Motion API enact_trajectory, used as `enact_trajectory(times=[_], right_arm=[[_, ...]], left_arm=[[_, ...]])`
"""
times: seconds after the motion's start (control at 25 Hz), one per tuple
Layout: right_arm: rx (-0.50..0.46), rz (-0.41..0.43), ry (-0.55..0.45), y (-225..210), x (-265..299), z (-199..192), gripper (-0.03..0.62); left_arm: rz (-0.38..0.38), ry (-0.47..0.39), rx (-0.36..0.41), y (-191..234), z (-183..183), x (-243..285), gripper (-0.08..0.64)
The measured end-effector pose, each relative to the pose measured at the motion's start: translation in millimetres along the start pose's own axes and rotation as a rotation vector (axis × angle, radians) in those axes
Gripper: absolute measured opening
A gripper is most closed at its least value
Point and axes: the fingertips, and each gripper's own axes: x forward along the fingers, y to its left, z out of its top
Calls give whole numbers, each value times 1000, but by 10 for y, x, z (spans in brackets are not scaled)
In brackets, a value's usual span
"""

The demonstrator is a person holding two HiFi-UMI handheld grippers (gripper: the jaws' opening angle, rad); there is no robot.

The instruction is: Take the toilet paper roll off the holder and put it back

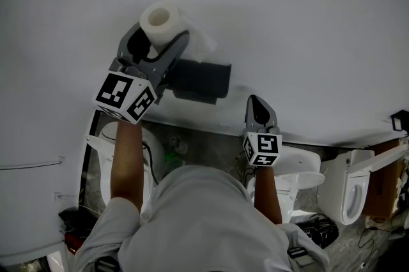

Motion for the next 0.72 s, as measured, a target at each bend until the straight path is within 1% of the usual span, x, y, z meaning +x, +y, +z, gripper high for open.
enact_trajectory(times=[0.28, 0.72], right_arm=[[-1, -6, -2, 34, 3, 14, 0], [-2, -15, 5, 13, -21, -31, 0]], left_arm=[[-16, 19, -15, -24, -121, -27, 328], [-34, 67, -51, -113, -452, -16, 328]])
